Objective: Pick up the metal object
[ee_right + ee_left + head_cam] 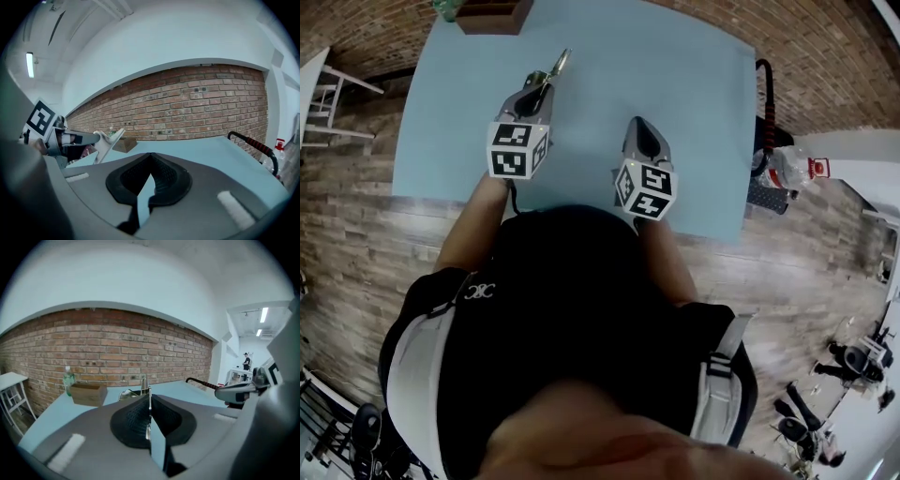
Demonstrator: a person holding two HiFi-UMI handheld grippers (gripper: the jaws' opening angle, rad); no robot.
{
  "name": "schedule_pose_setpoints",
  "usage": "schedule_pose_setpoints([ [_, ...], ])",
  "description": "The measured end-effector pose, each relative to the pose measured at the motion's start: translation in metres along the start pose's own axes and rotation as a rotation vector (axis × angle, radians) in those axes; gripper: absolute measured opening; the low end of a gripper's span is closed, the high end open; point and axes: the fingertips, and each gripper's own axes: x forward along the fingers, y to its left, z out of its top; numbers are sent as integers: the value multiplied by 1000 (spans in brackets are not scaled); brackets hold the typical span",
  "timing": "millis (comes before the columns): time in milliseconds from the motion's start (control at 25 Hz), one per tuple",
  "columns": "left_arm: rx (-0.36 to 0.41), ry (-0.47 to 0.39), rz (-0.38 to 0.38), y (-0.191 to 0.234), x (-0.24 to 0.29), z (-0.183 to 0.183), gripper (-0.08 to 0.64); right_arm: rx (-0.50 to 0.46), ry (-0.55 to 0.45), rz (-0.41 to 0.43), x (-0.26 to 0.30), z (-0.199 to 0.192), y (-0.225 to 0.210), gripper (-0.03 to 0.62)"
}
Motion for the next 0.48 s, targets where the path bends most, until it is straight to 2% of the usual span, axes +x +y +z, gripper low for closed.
schedule_pose_setpoints([
  [120, 15, -90, 22, 0, -18, 27, 3, 19, -21, 11, 0, 4, 0, 12],
  [240, 7, -146, 26, -3, -30, 45, 3, 36, -45, 83, -2, 11, 9, 11],
  [320, 2, -157, 26, -4, -36, 48, 3, 38, -58, 110, -4, 13, 15, 11],
  [480, -31, -137, 30, -5, -38, 39, 3, 6, -78, 91, -10, 15, 18, 11],
])
